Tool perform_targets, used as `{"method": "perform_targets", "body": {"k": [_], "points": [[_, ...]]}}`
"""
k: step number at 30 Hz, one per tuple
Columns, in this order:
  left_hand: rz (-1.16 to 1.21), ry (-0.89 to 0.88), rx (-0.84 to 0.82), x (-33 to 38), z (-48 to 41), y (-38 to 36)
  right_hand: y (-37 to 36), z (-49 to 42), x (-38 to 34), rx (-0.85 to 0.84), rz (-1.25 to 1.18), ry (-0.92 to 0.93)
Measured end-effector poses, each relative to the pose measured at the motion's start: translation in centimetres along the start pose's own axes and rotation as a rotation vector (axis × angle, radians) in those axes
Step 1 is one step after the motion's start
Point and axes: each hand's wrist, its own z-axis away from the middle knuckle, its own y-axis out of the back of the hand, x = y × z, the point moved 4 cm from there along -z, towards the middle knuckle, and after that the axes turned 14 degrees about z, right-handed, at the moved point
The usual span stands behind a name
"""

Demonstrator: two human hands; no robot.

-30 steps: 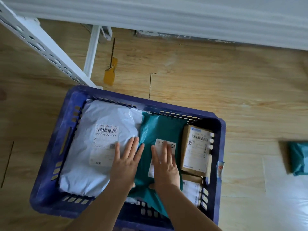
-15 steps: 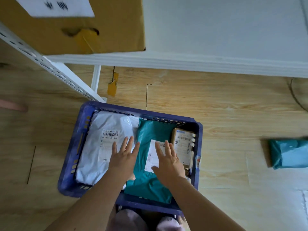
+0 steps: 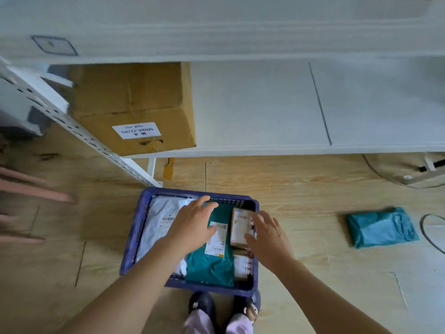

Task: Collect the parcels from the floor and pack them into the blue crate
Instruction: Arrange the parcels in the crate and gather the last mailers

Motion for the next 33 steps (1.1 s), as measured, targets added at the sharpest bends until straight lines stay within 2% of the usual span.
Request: {"method": "perform_targets", "body": {"k": [8,17,26,33], "points": [[-0.002,-0.141,0.039,8.3,6.8,7.7,10.5,9.8,0.8,0.217,-0.074,-0.061],[-0.111,-0.265,-0.096,17.9,15.1,6.9,14.5,23.6,5.9,0.304,-0.074,-0.161],[-0.204,-0.373,-0.091,32.1,15.7,1.6,15.3,30.8,17.9,0.291,-0.088,-0.244],[-0.187,-0.323,-0.095,45.5,13.3,-7.7,16.2,34.6,33.6,0.26,-0.097,-0.273]]}}
